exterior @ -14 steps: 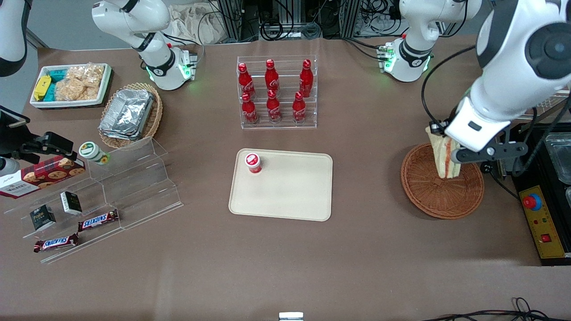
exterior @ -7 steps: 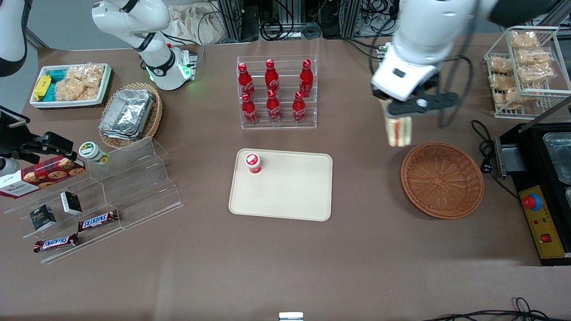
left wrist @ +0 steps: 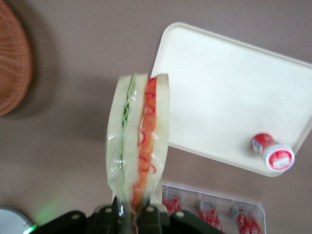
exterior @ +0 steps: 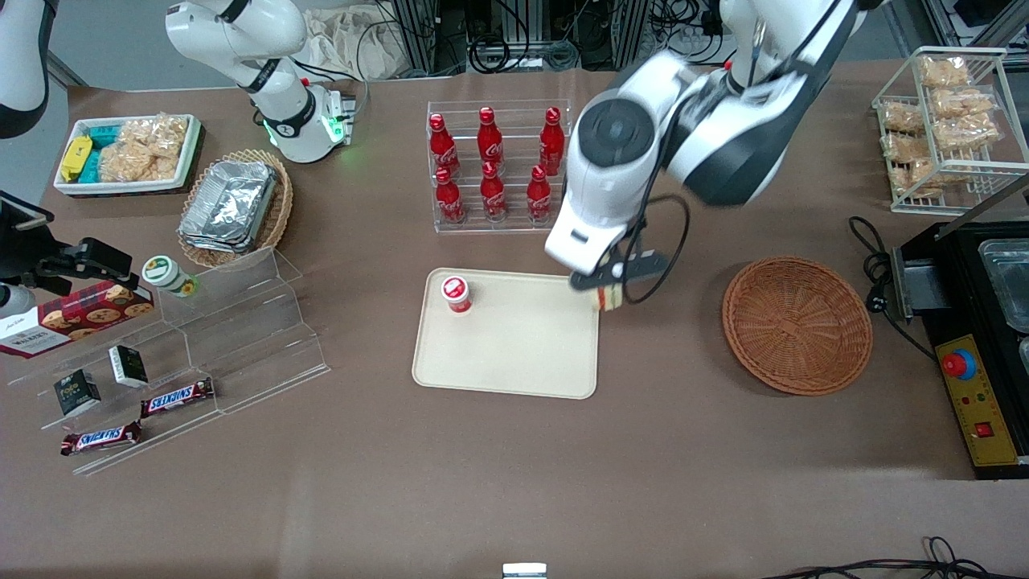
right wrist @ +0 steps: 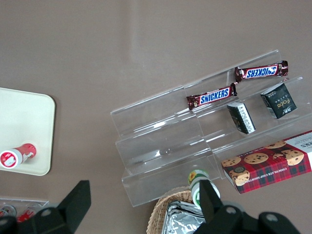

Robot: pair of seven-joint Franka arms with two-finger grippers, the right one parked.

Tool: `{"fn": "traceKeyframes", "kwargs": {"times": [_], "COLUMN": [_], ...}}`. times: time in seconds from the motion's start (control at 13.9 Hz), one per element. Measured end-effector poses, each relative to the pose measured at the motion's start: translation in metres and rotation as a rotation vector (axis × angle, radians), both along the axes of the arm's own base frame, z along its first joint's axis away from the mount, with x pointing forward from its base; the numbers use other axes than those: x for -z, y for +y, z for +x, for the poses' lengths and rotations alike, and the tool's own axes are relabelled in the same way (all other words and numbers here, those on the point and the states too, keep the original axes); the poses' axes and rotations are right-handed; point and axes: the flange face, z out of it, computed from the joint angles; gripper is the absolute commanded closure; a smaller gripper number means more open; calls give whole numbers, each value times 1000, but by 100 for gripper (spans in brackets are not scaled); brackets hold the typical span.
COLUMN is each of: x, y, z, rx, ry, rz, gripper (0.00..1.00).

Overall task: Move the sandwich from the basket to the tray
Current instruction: 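Carry the sandwich over the cream tray with the left gripper, then lower the sandwich onto the tray and open the left gripper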

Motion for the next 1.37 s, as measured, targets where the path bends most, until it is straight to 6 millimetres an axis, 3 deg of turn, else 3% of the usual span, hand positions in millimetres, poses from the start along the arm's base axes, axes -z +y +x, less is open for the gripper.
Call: {"fn": "traceKeyframes", "kwargs": {"times": [0.22, 0.36, 0.79, 1.01, 1.08, 1.15, 1.23, 1.3, 1.37], "x": [91, 132, 205, 218, 217, 216, 216, 216, 216], "y": [-10, -13, -6, -6, -6, -6, -6, -6, -6], "z": [26, 35, 54, 56, 57, 57, 57, 57, 58], "rx": [-29, -42, -77, -83, -84, -83, -83, -83, -83], "ry": [17, 34, 35, 38, 35, 34, 34, 34, 34], "rz": [-8, -24, -50, -58, -59, -60, -60, -60, -61], "gripper": [100, 100, 100, 99, 93, 77, 50, 16, 4]}}
